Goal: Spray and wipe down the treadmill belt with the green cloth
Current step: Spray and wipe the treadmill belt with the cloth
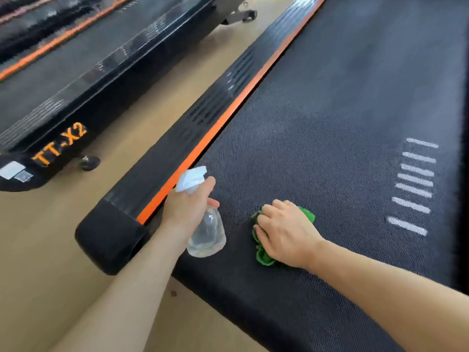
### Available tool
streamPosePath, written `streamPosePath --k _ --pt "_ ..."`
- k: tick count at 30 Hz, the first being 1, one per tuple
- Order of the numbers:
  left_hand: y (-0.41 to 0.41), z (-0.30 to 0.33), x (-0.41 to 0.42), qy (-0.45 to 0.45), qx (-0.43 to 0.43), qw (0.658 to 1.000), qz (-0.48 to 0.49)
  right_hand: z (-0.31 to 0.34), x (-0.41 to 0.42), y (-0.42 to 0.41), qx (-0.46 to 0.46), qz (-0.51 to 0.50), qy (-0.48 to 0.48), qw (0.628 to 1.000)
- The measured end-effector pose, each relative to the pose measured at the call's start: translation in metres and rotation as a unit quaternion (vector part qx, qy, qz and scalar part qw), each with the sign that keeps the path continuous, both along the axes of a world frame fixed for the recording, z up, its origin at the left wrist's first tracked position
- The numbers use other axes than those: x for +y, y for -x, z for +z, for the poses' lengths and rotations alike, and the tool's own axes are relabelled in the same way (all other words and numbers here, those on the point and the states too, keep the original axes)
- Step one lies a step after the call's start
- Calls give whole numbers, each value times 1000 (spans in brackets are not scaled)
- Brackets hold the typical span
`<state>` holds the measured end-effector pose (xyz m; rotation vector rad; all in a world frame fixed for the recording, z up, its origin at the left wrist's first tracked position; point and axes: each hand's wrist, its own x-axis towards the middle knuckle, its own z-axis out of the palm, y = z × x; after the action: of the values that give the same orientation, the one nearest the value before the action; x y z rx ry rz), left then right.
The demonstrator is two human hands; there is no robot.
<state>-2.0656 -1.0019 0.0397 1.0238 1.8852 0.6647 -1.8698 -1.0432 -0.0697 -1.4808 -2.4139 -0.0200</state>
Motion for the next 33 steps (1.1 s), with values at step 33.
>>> streamPosePath --k 33 --pt "70 17 -15 35 -66 991 -108 0 -2 24 -66 -146 37 986"
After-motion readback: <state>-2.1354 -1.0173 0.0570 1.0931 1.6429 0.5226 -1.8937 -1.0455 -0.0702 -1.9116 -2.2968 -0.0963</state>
